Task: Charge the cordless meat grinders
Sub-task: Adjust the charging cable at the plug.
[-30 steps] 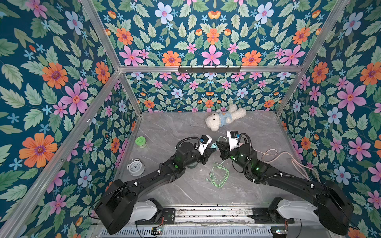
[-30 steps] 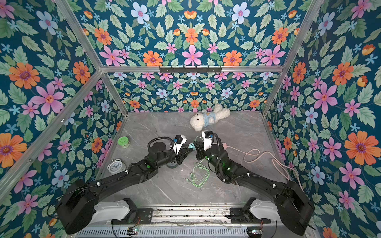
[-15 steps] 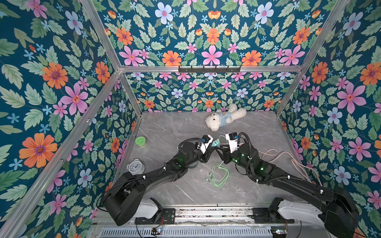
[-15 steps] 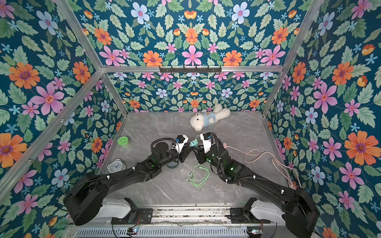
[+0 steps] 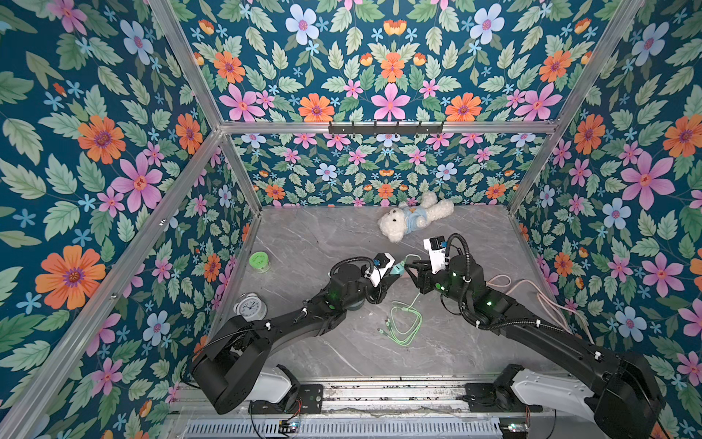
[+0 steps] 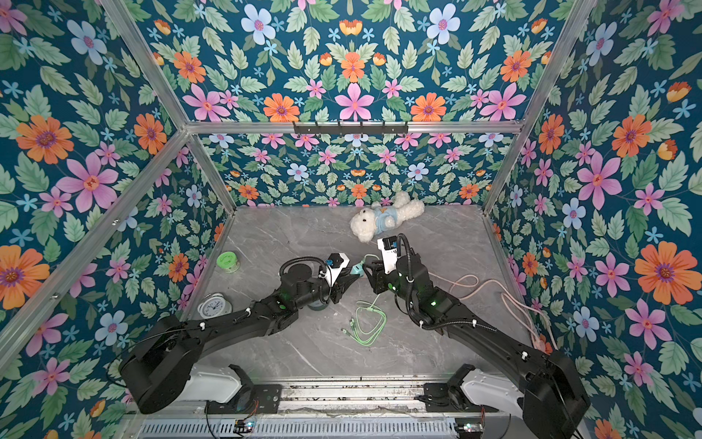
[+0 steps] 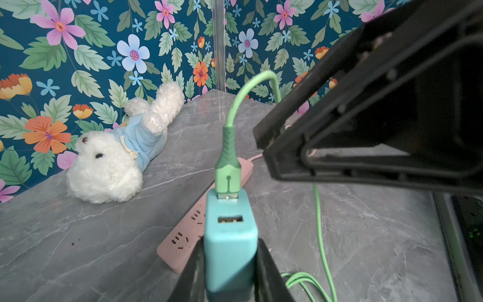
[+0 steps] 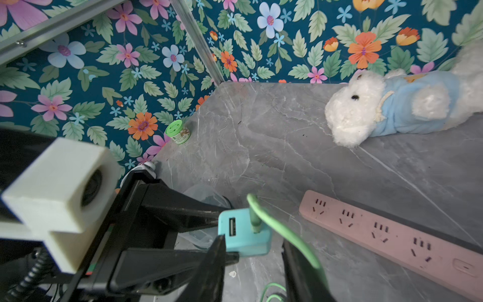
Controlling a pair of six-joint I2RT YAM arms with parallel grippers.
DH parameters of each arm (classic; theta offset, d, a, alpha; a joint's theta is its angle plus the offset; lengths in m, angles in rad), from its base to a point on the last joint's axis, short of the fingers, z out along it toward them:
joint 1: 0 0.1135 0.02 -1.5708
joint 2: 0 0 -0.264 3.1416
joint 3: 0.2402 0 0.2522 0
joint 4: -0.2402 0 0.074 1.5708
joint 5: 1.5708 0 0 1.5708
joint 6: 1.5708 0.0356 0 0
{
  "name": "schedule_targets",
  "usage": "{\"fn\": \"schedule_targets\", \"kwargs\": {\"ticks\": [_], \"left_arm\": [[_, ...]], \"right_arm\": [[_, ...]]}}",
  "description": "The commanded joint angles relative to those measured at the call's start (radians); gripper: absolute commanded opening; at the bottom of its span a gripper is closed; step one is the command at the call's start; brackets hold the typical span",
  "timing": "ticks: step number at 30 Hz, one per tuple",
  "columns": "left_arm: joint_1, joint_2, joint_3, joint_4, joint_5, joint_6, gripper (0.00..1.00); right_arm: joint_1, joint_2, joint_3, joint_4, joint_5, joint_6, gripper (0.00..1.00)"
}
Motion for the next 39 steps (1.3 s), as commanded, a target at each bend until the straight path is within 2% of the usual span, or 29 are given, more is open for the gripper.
{"fn": "schedule_targets", "kwargs": {"ticks": [1, 6, 8, 13, 24, 33, 39], "left_arm": [[-0.003, -0.002, 0.009, 0.024, 0.015, 0.022, 0.00], [-0.012, -0.008, 0.002, 0.018, 0.011, 0.035, 0.00], [-0.014, -0.012, -0.001, 0.019, 0.009, 0.036, 0.00], [-0.016, -0.013, 0.001, 0.018, 0.013, 0.037, 0.00], [-0.015, -0.040, -0.020, 0.093, -0.012, 0.000, 0.00], [-0.015, -0.065, -0.064, 0.213, -0.041, -0.016, 0.00], [-0.014, -0.094, -0.100, 0.271, -0.073, 0.030, 0.00]], "right_arm": [[-0.001, 0.024, 0.014, 0.028, -0.025, 0.012, 0.37], [-0.003, 0.053, 0.039, 0.033, 0.007, 0.009, 0.28], [-0.007, 0.056, 0.046, 0.033, 0.011, 0.002, 0.27], [-0.011, 0.075, 0.070, 0.034, -0.011, -0.005, 0.21], [-0.007, 0.115, 0.032, 0.075, -0.051, 0.019, 0.01], [0.029, 0.153, 0.002, 0.105, -0.064, 0.064, 0.00], [0.030, 0.144, 0.007, 0.061, -0.078, 0.079, 0.00]]}}
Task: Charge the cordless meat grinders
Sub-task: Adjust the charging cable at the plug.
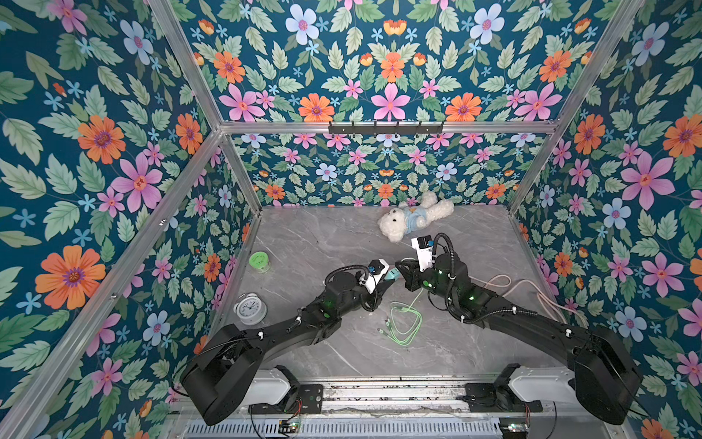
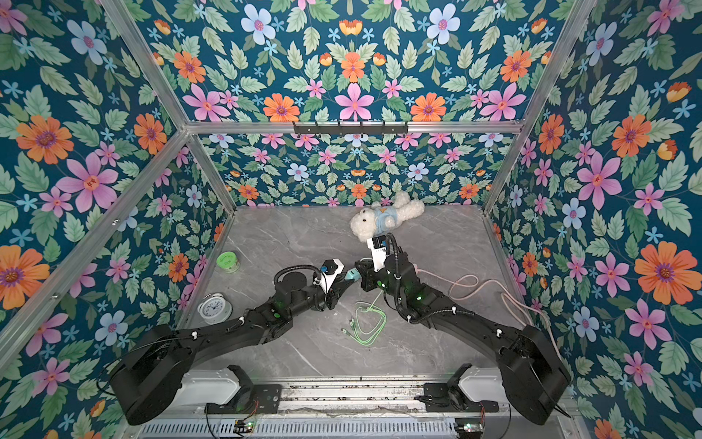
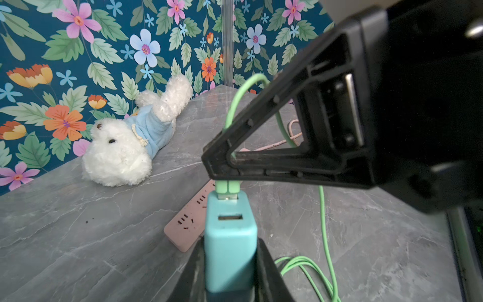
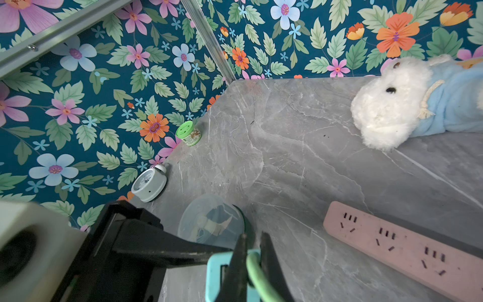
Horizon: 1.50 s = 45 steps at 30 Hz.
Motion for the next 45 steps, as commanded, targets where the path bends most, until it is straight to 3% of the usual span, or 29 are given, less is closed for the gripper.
{"fn": "schedule_targets", "kwargs": {"ticks": [1, 5, 10, 12, 17, 22, 27, 31, 39, 45], "left_arm": [[-0.001, -0.015, 0.002, 0.229, -0.011, 0.049, 0.00], [-0.003, 0.000, 0.032, 0.166, 0.075, 0.091, 0.00], [-0.021, -0.010, 0.035, 0.143, 0.079, 0.141, 0.00], [-0.021, -0.009, 0.040, 0.156, 0.056, 0.113, 0.00], [0.028, 0.011, 0.044, 0.271, 0.057, -0.089, 0.00], [0.060, 0.001, 0.016, 0.359, 0.111, -0.146, 0.00], [0.051, -0.019, 0.016, 0.308, 0.112, -0.048, 0.00], [-0.010, -0.026, 0.058, 0.164, 0.031, 0.131, 0.00], [-0.005, -0.001, 0.061, 0.212, 0.019, 0.087, 0.00], [0.007, 0.043, 0.099, 0.151, 0.030, 0.059, 0.00]], "right_arm": [[0.006, -0.002, 0.012, -0.111, -0.053, 0.020, 0.00], [0.011, -0.001, 0.043, -0.154, -0.067, -0.045, 0.00], [0.014, 0.005, 0.059, -0.178, -0.036, -0.073, 0.00], [0.015, 0.013, 0.058, -0.166, -0.038, -0.075, 0.00], [0.067, 0.012, -0.015, -0.043, 0.007, -0.078, 0.00], [0.072, -0.008, -0.068, 0.020, 0.025, -0.046, 0.00], [0.071, 0.009, -0.026, -0.062, 0.004, -0.047, 0.00], [0.069, 0.037, 0.022, -0.141, -0.008, -0.048, 0.00], [0.069, 0.016, 0.027, -0.145, 0.005, -0.048, 0.00], [0.069, -0.045, 0.017, -0.146, 0.006, -0.052, 0.21]]}}
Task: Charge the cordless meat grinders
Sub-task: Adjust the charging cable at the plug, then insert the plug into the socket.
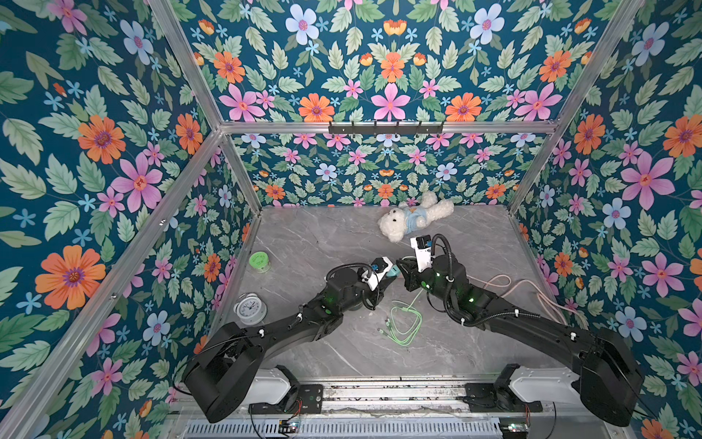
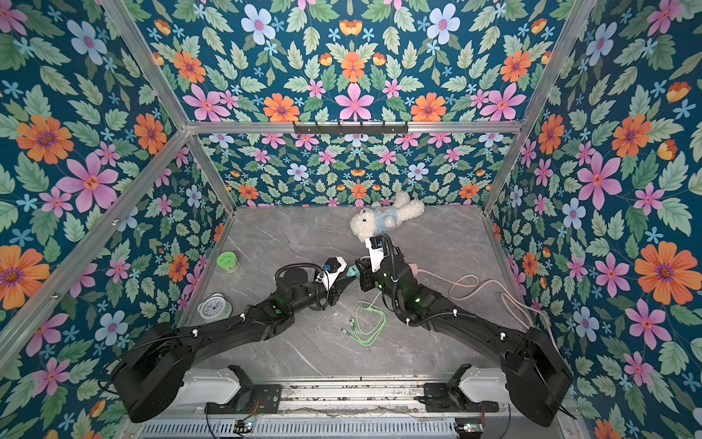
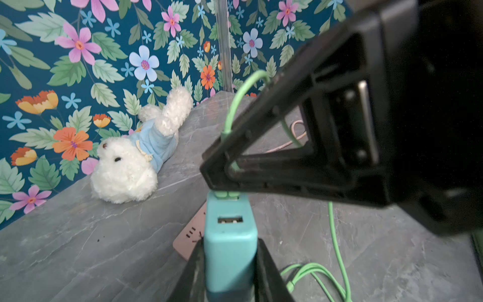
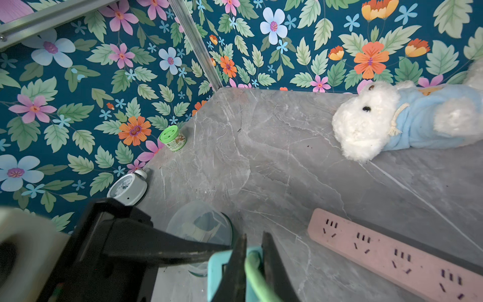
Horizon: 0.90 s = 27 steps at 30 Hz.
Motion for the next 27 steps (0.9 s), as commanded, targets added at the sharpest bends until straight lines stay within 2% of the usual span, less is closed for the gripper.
{"fn": "schedule_targets", "kwargs": {"ticks": [1, 3, 8, 10, 13, 22, 27], "left_arm": [[0.003, 0.022, 0.033, 0.156, 0.011, -0.015, 0.00], [0.004, 0.038, 0.039, 0.145, 0.010, -0.026, 0.00], [0.006, 0.068, 0.050, 0.128, 0.005, -0.021, 0.00], [0.006, 0.068, 0.050, 0.131, 0.007, -0.021, 0.00], [0.006, 0.069, 0.055, 0.127, 0.021, -0.013, 0.00], [0.006, 0.058, 0.052, 0.087, 0.065, 0.051, 0.00], [0.004, 0.059, 0.060, 0.051, 0.099, 0.092, 0.00]], "right_arm": [[0.010, -0.023, -0.002, -0.100, -0.128, 0.003, 0.22], [0.010, -0.037, 0.007, -0.130, -0.122, -0.010, 0.27], [0.010, -0.083, -0.003, -0.169, -0.097, -0.014, 0.48], [0.007, -0.089, -0.001, -0.197, -0.090, -0.013, 0.53], [-0.015, -0.084, 0.013, -0.254, -0.104, -0.011, 0.54], [-0.083, -0.053, 0.104, -0.424, -0.245, -0.024, 0.54], [-0.097, -0.051, 0.118, -0.435, -0.243, -0.025, 0.55]]}}
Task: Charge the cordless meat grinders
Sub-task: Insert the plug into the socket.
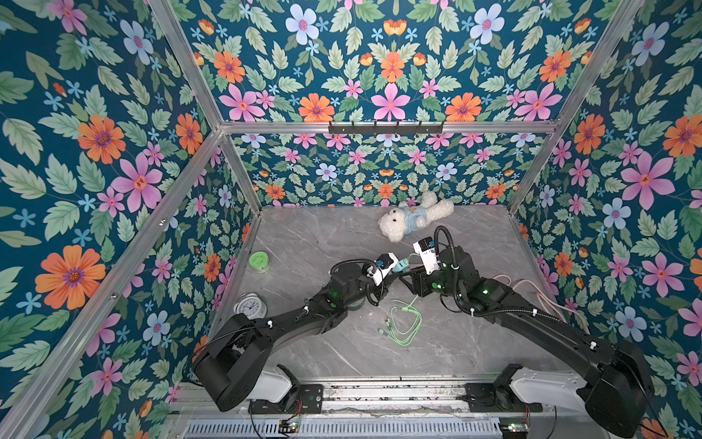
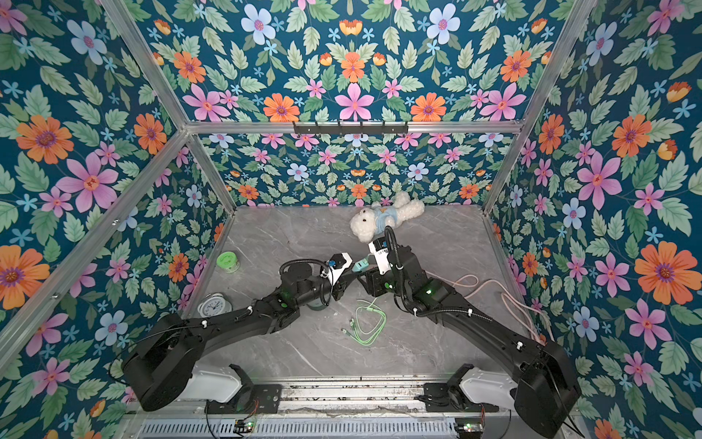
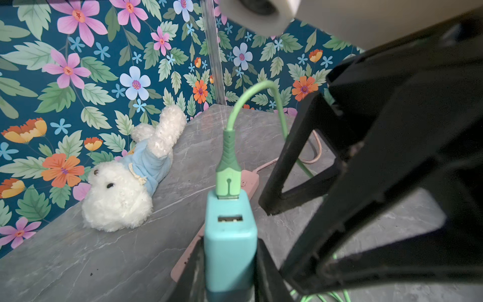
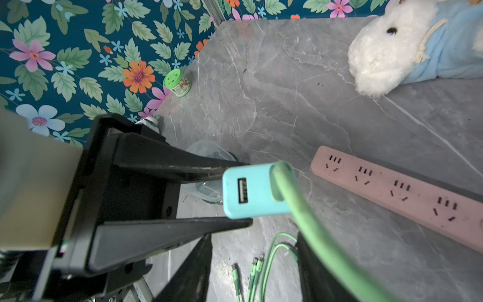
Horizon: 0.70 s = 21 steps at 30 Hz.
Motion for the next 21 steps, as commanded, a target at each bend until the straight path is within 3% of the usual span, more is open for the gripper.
{"fn": "schedule_targets", "kwargs": {"ticks": [1, 11, 21], "left_arm": [[-0.002, -0.003, 0.008, 0.023, 0.046, 0.041, 0.00], [-0.003, 0.015, 0.029, 0.014, 0.008, -0.038, 0.00], [-0.005, 0.016, 0.023, 0.067, 0.025, -0.097, 0.00]], "right_arm": [[-0.009, -0.001, 0.011, -0.034, -0.012, -0.012, 0.55], [-0.025, -0.046, -0.038, 0.155, 0.052, 0.057, 0.59], [-0.025, 0.013, -0.033, 0.200, 0.047, 0.065, 0.63]]}}
